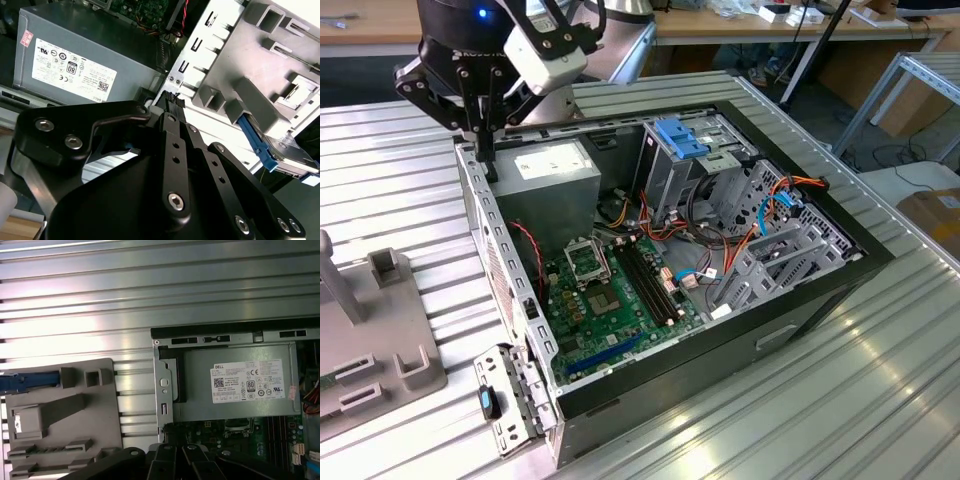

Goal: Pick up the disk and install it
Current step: 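Reach for the disk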

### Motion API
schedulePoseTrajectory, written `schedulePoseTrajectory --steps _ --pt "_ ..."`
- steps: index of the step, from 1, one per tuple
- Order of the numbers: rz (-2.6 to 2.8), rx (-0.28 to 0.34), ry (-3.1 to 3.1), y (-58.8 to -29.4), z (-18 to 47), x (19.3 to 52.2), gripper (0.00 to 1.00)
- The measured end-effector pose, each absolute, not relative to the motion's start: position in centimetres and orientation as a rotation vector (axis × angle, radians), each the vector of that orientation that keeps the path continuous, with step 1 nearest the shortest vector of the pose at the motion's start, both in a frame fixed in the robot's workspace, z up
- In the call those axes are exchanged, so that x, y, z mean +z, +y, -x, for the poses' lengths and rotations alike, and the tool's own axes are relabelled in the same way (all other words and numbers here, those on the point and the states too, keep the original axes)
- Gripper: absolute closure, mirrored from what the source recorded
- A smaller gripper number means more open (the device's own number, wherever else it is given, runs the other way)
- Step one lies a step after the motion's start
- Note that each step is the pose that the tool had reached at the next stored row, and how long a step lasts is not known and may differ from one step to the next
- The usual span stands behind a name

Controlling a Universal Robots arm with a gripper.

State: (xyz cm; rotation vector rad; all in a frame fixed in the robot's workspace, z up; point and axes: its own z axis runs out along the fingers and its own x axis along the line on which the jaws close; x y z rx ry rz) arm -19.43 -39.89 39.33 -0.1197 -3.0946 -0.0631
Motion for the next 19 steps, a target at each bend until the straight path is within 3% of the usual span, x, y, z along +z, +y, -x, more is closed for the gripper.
schedulePoseTrajectory --steps 19 --pt "0.12 -0.063 -3.095 -39.9 22.4 39.3 0.89"
